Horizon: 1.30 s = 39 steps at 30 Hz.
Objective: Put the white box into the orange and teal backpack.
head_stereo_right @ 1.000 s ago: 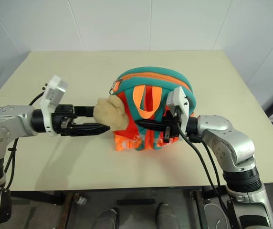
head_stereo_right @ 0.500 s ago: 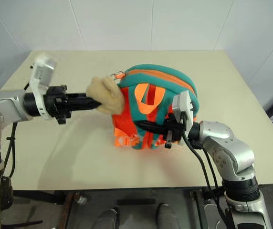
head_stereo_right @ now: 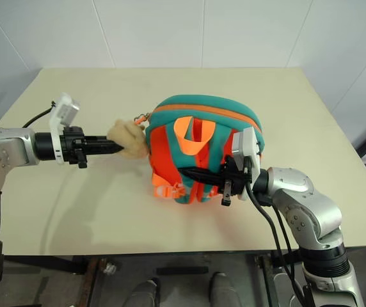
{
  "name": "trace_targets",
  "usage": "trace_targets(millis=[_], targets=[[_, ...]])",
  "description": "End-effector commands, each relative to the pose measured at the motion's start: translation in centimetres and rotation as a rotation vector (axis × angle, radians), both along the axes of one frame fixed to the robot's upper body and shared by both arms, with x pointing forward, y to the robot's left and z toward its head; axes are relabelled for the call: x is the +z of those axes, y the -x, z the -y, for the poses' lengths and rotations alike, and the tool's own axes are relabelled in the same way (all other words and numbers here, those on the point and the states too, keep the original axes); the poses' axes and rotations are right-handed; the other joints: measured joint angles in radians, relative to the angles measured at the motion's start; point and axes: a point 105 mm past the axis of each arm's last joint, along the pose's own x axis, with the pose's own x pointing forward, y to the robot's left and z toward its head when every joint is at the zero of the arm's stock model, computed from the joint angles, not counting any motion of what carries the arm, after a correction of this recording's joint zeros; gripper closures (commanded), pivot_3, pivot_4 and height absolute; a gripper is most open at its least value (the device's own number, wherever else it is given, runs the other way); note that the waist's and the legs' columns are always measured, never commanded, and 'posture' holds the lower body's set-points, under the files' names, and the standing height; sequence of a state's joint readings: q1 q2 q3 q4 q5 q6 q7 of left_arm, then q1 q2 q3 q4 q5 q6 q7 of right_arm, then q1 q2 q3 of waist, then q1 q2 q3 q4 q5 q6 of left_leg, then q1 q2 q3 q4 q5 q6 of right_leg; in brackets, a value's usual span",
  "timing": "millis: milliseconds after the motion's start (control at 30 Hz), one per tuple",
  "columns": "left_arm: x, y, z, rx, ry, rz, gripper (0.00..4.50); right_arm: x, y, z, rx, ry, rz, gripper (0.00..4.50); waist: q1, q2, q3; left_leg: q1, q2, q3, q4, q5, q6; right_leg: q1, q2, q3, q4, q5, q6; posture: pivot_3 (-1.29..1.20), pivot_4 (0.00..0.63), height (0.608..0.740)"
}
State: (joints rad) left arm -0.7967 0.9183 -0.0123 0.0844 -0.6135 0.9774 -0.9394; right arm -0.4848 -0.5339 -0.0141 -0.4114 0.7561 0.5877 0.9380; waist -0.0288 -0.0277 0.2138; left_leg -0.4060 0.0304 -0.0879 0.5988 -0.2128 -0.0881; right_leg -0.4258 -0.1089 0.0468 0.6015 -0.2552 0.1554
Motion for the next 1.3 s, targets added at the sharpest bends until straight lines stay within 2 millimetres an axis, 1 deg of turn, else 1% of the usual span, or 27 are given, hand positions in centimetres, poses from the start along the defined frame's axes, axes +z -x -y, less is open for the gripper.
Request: trace_targets(millis=[33, 67, 200, 333, 367, 400, 500, 533, 567, 633, 667, 700, 733, 767, 800, 833, 900, 1000, 1067, 1100, 1167, 1267, 1300], targets=[[-1.1, -0.8, -1.2, 0.046, -0.087, -0.01, 4.1, 1.3, 0.5, 0.4, -0.012, -0.023, 0.071, 4.5, -0.001, 0.0, 0.0, 0.0, 0.0, 0.0, 0.0, 0.0, 0.0, 0.0, 0.0, 0.0, 0.0, 0.0, 0.0, 0.0, 0.15, 0.74], [-1.6, -1.0, -1.3, 0.048, -0.113, -0.017, 4.1, 1.3, 0.4, 0.4, -0.013, -0.023, 0.071, 4.5, -0.001, 0.0, 0.0, 0.0, 0.0, 0.0, 0.0, 0.0, 0.0, 0.0, 0.0, 0.0, 0.0, 0.0, 0.0, 0.0, 0.15, 0.74], [-5.3, -2.5, -1.5, 0.05, -0.265, -0.066, 4.1, 1.3, 0.3, 0.4, -0.018, -0.018, 0.067, 4.5, 0.001, 0.0, 0.0, 0.0, 0.0, 0.0, 0.0, 0.0, 0.0, 0.0, 0.0, 0.0, 0.0, 0.0, 0.0, 0.0, 0.15, 0.74], [-7.6, -4.0, -2.0, 0.067, -0.371, -0.07, 4.14, 1.3, 0.2, 0.3, -0.017, -0.017, 0.061, 4.5, 0.002, 0.0, 0.0, 0.0, 0.0, 0.0, 0.0, 0.0, 0.0, 0.0, 0.0, 0.0, 0.0, 0.0, 0.0, 0.0, 0.15, 0.74], [-7.9, -4.3, -1.9, 0.064, -0.383, -0.07, 4.24, 1.4, 0.2, 0.3, -0.017, -0.017, 0.06, 4.5, 0.002, -0.001, 0.0, 0.0, 0.0, 0.0, 0.0, 0.0, 0.0, 0.0, 0.0, 0.0, 0.0, 0.0, 0.0, 0.0, 0.15, 0.74], [-8.2, -4.6, -1.4, 0.049, -0.377, -0.061, 4.32, 1.3, 0.2, 0.3, -0.02, -0.014, 0.055, 4.5, 0.002, -0.001, 0.0, 0.0, 0.0, 0.0, 0.0, 0.0, 0.0, 0.0, 0.0, 0.0, 0.0, 0.0, 0.0, 0.0, 0.15, 0.74], [-7.7, -5.0, 0.3, 0.003, -0.285, -0.04, 4.35, 1.2, 0.1, 0.4, -0.034, 0.0, 0.04, 4.5, 0.002, 0.0, -0.001, 0.0, 0.0, 0.001, 0.0, 0.0, 0.0, 0.001, 0.0, 0.0, 0.0, 0.0, 0.0, 0.0, 0.15, 0.74], [-7.0, -5.0, 0.9, -0.011, -0.225, -0.029, 4.35, 1.2, 0.1, 0.5, -0.037, 0.004, 0.037, 4.5, 0.002, 0.0, -0.001, 0.0, 0.0, 0.001, 0.0, 0.0, 0.0, 0.001, 0.0, 0.0, 0.0, 0.0, 0.0, 0.0, 0.15, 0.74], [-5.9, -5.1, 1.6, -0.028, -0.136, -0.003, 4.35, 1.2, 0.1, 0.6, -0.043, 0.011, 0.034, 4.5, 0.002, 0.0, -0.001, 0.0, 0.0, 0.001, 0.001, 0.0, 0.0, 0.001, 0.0, 0.0, 0.0, 0.0, 0.0, 0.0, 0.15, 0.74], [-3.8, -4.6, 2.3, -0.08, 0.014, 0.046, 4.35, 1.0, 0.0, 1.0, -0.064, 0.048, 0.017, 4.5, 0.007, -0.001, 0.0, -0.001, 0.0, 0.0, 0.002, 0.0, 0.0, 0.001, 0.0, 0.0, 0.0, 0.0, 0.001, 0.0, 0.15, 0.74], [-3.2, -4.3, 2.3, -0.097, 0.057, 0.068, 4.35, 0.7, 0.0, 1.2, -0.075, 0.074, -0.002, 4.18, 0.006, -0.001, 0.0, -0.001, 0.0, 0.0, 0.002, 0.0, 0.0, 0.001, 0.0, 0.0, 0.0, 0.001, 0.001, 0.0, 0.15, 0.74], [-3.1, -4.1, 2.1, -0.101, 0.069, 0.078, 4.35, 0.5, 0.0, 1.5, -0.085, 0.096, -0.017, 3.85, 0.005, -0.001, 0.0, -0.002, 0.0, 0.0, 0.002, 0.0, 0.0, 0.001, 0.0, 0.0, -0.001, 0.001, 0.001, 0.0, 0.15, 0.74], [-3.1, -3.9, 1.8, -0.099, 0.067, 0.078, 4.35, 0.4, 0.0, 1.7, -0.093, 0.115, -0.027, 3.61, 0.005, -0.001, 0.0, -0.002, 0.0, 0.0, 0.002, 0.0, 0.0, 0.001, -0.001, 0.0, -0.001, 0.001, 0.001, 0.0, 0.15, 0.74], [-3.1, -3.8, 1.5, -0.093, 0.063, 0.078, 3.64, 0.3, 0.0, 1.9, -0.104, 0.126, -0.033, 3.27, 0.005, -0.001, 0.0, -0.002, 0.0, 0.0, 0.002, 0.0, 0.001, 0.001, 0.0, 0.0, -0.001, 0.001, 0.001, 0.0, 0.15, 0.74], [-3.1, -3.8, 1.2, -0.08, 0.054, 0.087, 3.47, 0.4, 0.2, 2.1, -0.109, 0.134, -0.034, 2.95, 0.005, -0.001, 0.0, -0.001, 0.0, 0.0, 0.002, -0.001, 0.001, 0.001, 0.0, 0.0, 0.0, 0.001, 0.001, 0.0, 0.15, 0.74], [-3.0, -3.6, 1.0, -0.074, 0.062, 0.083, 3.09, 0.6, 0.2, 2.3, -0.116, 0.139, -0.032, 2.61, 0.004, -0.001, 0.0, -0.001, 0.0, 0.0, 0.001, -0.001, 0.001, 0.001, 0.0, 0.0, 0.0, 0.001, 0.001, 0.0, 0.15, 0.74], [-2.7, -3.4, 0.6, -0.059, 0.096, 0.065, 2.47, 0.8, 0.5, 2.8, -0.132, 0.152, -0.029, 1.95, 0.004, -0.001, 0.0, -0.001, 0.0, 0.0, 0.001, -0.001, 0.001, 0.001, 0.0, 0.0, 0.0, 0.001, 0.001, 0.0, 0.15, 0.74], [-2.5, -2.9, -0.3, -0.035, 0.1, 0.107, 1.55, 0.8, 1.3, 4.0, -0.173, 0.202, -0.032, 1.01, 0.004, -0.001, 0.0, -0.001, 0.0, 0.0, 0.001, -0.001, 0.001, 0.001, -0.001, 0.0, -0.001, 0.001, 0.001, 0.0, 0.15, 0.74], [-2.5, -2.6, -0.8, -0.012, 0.098, 0.128, 0.92, 0.8, 1.7, 4.9, -0.203, 0.224, -0.042, 0.29, 0.004, -0.001, 0.0, -0.001, 0.0, 0.001, 0.001, -0.001, 0.002, 0.001, -0.001, 0.0, -0.001, 0.001, 0.001, 0.0, 0.15, 0.74], [-2.4, -2.5, -1.4, 0.003, 0.099, 0.148, 0.67, 0.7, 1.8, 5.7, -0.237, 0.244, -0.059, 0.05, 0.004, -0.001, 0.0, -0.001, 0.0, 0.001, 0.001, -0.001, 0.002, 0.001, -0.001, 0.0, -0.001, 0.001, 0.001, 0.0, 0.15, 0.74], [-2.0, -2.2, -2.5, 0.022, 0.106, 0.192, 0.03, 0.1, 2.3, 7.6, -0.302, 0.309, -0.094, 0.0, 0.005, -0.001, 0.0, -0.001, 0.0, 0.001, 0.001, -0.001, 0.002, 0.001, -0.001, 0.0, -0.001, 0.001, 0.001, 0.0, 0.15, 0.74], [-1.4, -1.5, -4.0, 0.014, 0.121, 0.255, 0.01, -0.7, 3.3, 11.3, -0.418, 0.43, -0.144, 0.0, 0.007, -0.001, -0.001, -0.001, 0.0, 0.001, 0.001, -0.001, 0.002, 0.001, -0.001, 0.0, -0.002, 0.0, 0.0, 0.0, 0.15, 0.74], [-1.3, -1.4, -4.1, 0.012, 0.126, 0.264, 0.01, -0.8, 3.6, 12.0, -0.439, 0.451, -0.151, 0.0, 0.008, -0.001, -0.001, 0.0, 0.0, 0.002, 0.001, -0.002, 0.002, 0.001, -0.001, 0.0, -0.003, 0.0, 0.0, 0.0, 0.15, 0.74]])
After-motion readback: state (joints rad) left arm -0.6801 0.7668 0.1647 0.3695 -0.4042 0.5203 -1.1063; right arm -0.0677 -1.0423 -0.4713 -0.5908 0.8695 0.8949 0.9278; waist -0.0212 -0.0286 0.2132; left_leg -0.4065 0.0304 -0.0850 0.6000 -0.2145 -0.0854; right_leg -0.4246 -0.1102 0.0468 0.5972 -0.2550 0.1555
